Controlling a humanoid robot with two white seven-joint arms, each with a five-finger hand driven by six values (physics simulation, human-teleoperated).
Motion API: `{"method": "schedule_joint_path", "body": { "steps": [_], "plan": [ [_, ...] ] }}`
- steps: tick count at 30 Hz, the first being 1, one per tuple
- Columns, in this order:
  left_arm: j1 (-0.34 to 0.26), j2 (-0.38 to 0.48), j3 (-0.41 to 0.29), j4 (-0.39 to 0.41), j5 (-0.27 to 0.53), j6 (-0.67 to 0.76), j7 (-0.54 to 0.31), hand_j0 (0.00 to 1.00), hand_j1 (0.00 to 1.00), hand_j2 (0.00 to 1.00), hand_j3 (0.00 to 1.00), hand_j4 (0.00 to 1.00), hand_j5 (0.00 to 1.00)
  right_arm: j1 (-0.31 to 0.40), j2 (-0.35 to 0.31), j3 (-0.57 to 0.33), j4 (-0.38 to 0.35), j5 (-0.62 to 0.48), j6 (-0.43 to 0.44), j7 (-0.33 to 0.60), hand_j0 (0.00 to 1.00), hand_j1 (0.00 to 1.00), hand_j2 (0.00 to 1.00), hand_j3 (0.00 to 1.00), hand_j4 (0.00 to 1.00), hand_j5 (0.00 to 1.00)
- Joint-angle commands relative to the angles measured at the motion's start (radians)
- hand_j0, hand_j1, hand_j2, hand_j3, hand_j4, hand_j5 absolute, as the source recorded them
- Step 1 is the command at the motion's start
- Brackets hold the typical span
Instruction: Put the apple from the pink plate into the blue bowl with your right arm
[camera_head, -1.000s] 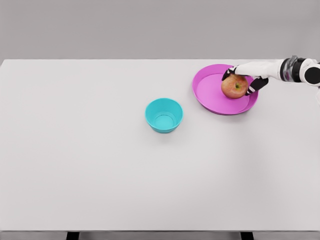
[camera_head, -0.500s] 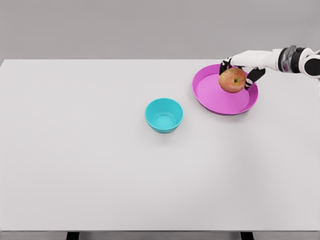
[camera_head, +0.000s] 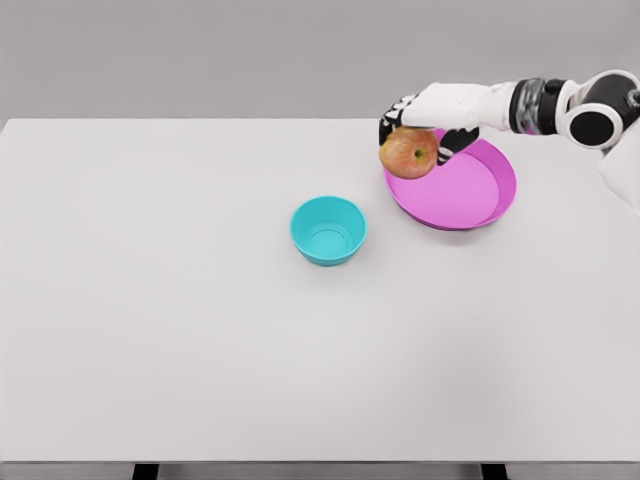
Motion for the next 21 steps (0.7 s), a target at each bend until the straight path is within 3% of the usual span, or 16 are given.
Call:
{"method": "schedule_joint_path", "body": {
  "steps": [1,7,13,21],
  "plan": [
    [0.000,0.000,0.000,0.000,0.000,0.000,0.000,1.00,1.00,1.00,1.00,1.00,1.00,0.000,0.000,0.002,-0.088,-0.007,0.003,-0.001,0.43,0.43,0.43,0.43,0.43,0.43],
    [0.000,0.000,0.000,0.000,0.000,0.000,0.000,1.00,1.00,1.00,1.00,1.00,1.00,0.014,0.003,0.034,-0.221,-0.007,0.003,-0.001,0.43,0.43,0.43,0.43,0.43,0.43],
    [0.000,0.000,0.000,0.000,0.000,0.000,0.000,1.00,1.00,1.00,1.00,1.00,1.00,0.012,0.015,0.093,-0.297,-0.007,0.003,-0.001,0.43,0.43,0.43,0.43,0.43,0.43],
    [0.000,0.000,0.000,0.000,0.000,0.000,0.000,1.00,1.00,1.00,1.00,1.00,1.00,0.012,0.036,0.179,-0.320,-0.001,0.003,-0.001,0.44,0.44,0.44,0.44,0.44,0.44]
  ]
}}
